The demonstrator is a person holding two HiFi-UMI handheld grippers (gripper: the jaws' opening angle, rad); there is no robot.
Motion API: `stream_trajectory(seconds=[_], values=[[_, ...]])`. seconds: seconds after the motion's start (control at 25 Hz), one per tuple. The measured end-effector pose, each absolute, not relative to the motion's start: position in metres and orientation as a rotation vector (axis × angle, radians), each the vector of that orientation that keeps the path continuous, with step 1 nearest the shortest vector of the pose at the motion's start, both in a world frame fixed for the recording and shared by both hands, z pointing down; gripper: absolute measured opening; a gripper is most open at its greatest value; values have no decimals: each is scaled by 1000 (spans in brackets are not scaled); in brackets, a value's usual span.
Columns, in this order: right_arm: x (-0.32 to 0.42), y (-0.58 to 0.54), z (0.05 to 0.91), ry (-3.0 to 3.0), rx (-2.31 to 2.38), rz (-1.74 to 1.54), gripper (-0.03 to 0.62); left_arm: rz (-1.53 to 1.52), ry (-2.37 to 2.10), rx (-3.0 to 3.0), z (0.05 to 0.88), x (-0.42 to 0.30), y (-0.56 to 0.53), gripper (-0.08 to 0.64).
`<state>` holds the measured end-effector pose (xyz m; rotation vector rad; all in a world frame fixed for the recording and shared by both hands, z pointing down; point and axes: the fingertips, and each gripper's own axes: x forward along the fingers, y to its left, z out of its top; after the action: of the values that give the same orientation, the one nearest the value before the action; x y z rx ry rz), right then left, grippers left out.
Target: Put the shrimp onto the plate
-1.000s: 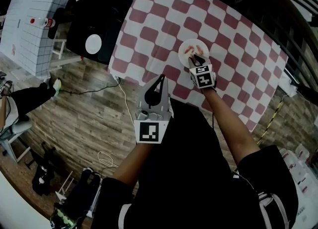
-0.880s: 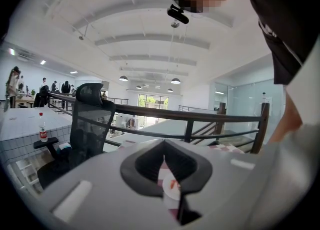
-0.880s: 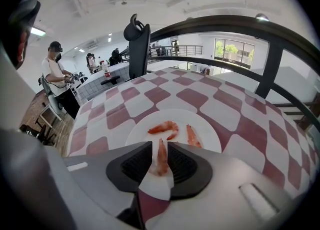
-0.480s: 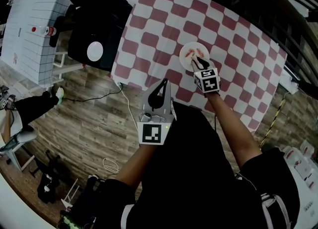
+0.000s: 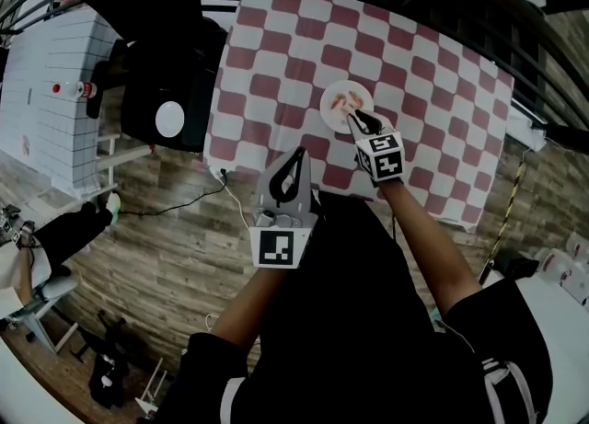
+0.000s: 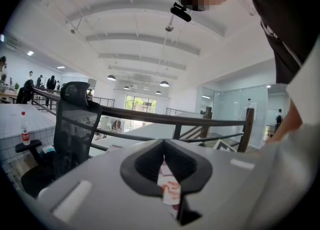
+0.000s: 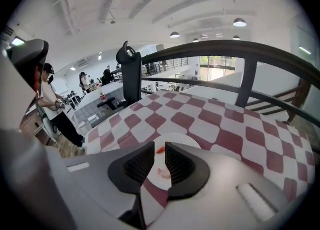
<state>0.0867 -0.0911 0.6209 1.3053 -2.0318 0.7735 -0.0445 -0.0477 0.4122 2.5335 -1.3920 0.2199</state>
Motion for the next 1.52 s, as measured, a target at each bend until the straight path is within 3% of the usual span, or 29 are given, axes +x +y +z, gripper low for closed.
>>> stream_trajectory(seconds=[0.24, 0.4, 1.04, 1.52], values=[[79, -73, 564, -2072, 1413, 780, 47, 213, -1299, 2588, 402, -44, -43, 8], [79, -59, 516, -2123, 1515, 774, 0, 182, -1252, 2627, 390, -33, -42, 8], [114, -7, 328, -2256, 2046, 371, -2, 105, -1022, 2818, 323, 31, -35, 8], [94, 35, 308, -2168, 2170, 188, -3, 69, -953, 2960, 309, 27, 8, 8]])
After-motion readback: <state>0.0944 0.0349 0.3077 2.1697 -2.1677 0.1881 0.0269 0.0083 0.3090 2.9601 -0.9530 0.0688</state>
